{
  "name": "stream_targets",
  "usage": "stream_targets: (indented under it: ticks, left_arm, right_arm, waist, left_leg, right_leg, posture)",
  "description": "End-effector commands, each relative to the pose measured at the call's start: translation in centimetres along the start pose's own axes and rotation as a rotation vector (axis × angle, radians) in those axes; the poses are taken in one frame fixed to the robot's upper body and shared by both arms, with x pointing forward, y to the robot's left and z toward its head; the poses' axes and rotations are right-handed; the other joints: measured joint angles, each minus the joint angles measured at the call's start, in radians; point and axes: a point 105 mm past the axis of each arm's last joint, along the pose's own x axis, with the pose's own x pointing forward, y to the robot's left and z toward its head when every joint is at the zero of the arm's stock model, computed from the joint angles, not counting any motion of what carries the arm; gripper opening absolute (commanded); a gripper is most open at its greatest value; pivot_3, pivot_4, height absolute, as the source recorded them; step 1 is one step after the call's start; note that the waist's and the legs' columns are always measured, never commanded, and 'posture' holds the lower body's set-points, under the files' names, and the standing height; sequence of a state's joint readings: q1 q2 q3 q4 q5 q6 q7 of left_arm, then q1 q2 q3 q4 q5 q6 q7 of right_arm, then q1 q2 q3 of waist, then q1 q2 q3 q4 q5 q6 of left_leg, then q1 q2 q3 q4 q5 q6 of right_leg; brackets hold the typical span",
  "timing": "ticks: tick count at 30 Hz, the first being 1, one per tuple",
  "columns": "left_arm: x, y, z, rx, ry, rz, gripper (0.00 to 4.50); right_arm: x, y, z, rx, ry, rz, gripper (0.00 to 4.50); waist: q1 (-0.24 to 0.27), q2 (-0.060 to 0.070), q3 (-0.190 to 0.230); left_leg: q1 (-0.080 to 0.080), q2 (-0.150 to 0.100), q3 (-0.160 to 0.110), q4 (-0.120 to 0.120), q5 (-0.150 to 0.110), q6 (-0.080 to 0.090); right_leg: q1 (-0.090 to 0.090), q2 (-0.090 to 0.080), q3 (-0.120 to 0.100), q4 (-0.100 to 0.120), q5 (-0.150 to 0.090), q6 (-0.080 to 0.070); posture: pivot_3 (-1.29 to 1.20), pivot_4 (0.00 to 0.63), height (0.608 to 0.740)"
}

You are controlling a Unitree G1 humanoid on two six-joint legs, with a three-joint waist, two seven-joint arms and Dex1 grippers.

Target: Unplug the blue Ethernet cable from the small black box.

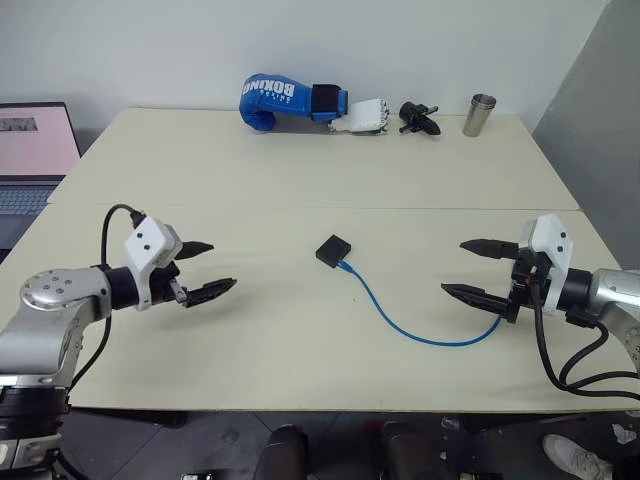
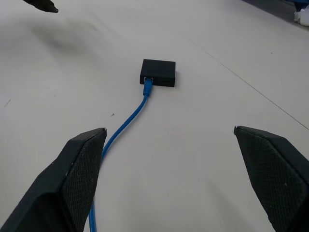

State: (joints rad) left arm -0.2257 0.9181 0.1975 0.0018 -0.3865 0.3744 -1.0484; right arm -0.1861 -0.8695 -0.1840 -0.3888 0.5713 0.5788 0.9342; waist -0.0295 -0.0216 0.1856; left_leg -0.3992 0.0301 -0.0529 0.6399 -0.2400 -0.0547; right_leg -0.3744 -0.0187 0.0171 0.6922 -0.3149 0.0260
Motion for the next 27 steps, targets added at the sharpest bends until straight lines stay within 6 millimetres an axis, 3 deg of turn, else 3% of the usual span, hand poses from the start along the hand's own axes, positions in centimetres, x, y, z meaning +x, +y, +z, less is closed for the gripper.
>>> stream_targets:
  ticks: [1, 27]
  left_arm:
    - [-0.5, 0.2, 1.4, 0.054, -0.037, 0.006, 4.50]
    - [0.4, -1.5, 2.7, 0.117, -0.081, -0.142, 4.50]
  right_arm:
    - [-0.2, 0.1, 1.3, -0.046, -0.035, -0.003, 4.49]
    - [0.6, 1.2, 2.1, -0.015, -0.054, 0.035, 4.49]
  waist:
    - [0.000, 0.000, 0.000]
    - [0.000, 0.000, 0.000]
  left_leg:
    - [0.000, 0.000, 0.000, 0.000, 0.000, 0.000]
    - [0.000, 0.000, 0.000, 0.000, 0.000, 0.000]
  right_leg:
    - [0.000, 0.000, 0.000, 0.000, 0.000, 0.000]
    - [0.000, 0.000, 0.000, 0.000, 0.000, 0.000]
  posture:
    - [0.00, 0.150, 0.740]
    - [0.00, 0.150, 0.740]
